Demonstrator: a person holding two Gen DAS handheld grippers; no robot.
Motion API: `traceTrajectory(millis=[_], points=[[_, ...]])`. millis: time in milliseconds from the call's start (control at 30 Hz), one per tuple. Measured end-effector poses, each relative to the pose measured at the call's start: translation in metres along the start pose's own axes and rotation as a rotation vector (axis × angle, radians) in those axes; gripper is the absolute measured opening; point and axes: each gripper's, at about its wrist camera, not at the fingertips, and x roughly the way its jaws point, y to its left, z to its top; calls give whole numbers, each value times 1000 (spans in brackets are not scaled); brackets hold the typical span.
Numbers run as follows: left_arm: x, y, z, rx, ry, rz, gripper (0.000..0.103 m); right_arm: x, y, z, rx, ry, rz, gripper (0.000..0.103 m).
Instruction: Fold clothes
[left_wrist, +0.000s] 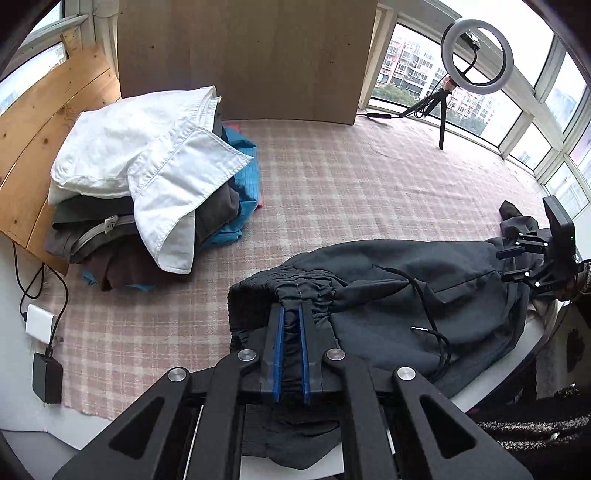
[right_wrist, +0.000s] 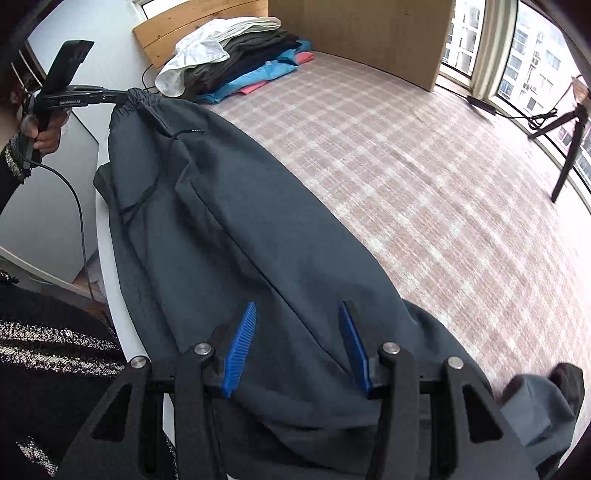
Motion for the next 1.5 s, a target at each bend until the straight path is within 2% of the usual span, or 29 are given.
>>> traceTrajectory(millis=[67, 133, 167, 200, 233, 300, 367, 533, 700, 800, 933, 1000, 1033, 1133, 1233, 1267, 1300, 1333, 1433, 1500], points=[[2, -1, 0, 5, 4, 11, 7, 12, 5, 7, -33, 25, 13, 46], [4, -1, 1, 0, 6, 8, 7, 26, 11, 9, -79, 54, -9, 46], [4, -1, 1, -4, 5, 6, 7, 31, 11, 9, -81, 72, -10, 40], [4, -1, 2, -10, 5, 7, 7, 36, 10, 9, -78, 91, -8, 9], [1, -2, 3, -11, -5, 9, 7, 37, 7, 9, -57, 109, 8, 4], [-7, -5, 7, -7, -31, 24, 7, 26, 4, 12, -48, 80, -2, 3], [-17, -8, 21, 12, -82, 65, 7, 0, 1, 23, -52, 15, -43, 3], [-28, -12, 83, 45, -172, 124, 7, -71, -29, 72, -29, -146, -188, 2], [-17, -14, 152, 64, -248, 162, 7, -104, -71, 133, -14, -213, -359, 2], [7, -12, 191, 63, -245, 215, 7, -99, -105, 164, 9, -208, -434, 2], [60, -1, 234, 28, -158, 252, 7, -58, -150, 196, 72, -152, -461, 2], [87, 6, 255, -2, -143, 339, 3, -26, -170, 206, 92, -100, -498, 2], [99, 11, 265, -16, -122, 369, 5, -9, -182, 211, 106, -71, -527, 2], [113, 23, 286, -57, -98, 341, 7, 35, -221, 219, 179, 48, -563, 3], [98, 10, 268, 47, -117, 298, 9, 32, -225, 217, 176, 9, -548, 5], [95, 5, 251, 88, -101, 293, 11, 23, -221, 213, 177, -16, -511, 9], [93, -1, 234, 129, -84, 287, 20, 13, -217, 207, 185, -42, -467, 11], [93, -4, 212, 154, -55, 281, 23, 0, -209, 198, 201, -68, -421, 12], [95, -12, 146, 222, 34, 265, 23, -33, -176, 161, 234, -123, -277, 21], [98, -14, 109, 216, 69, 254, 25, -42, -139, 128, 233, -130, -196, 32]])
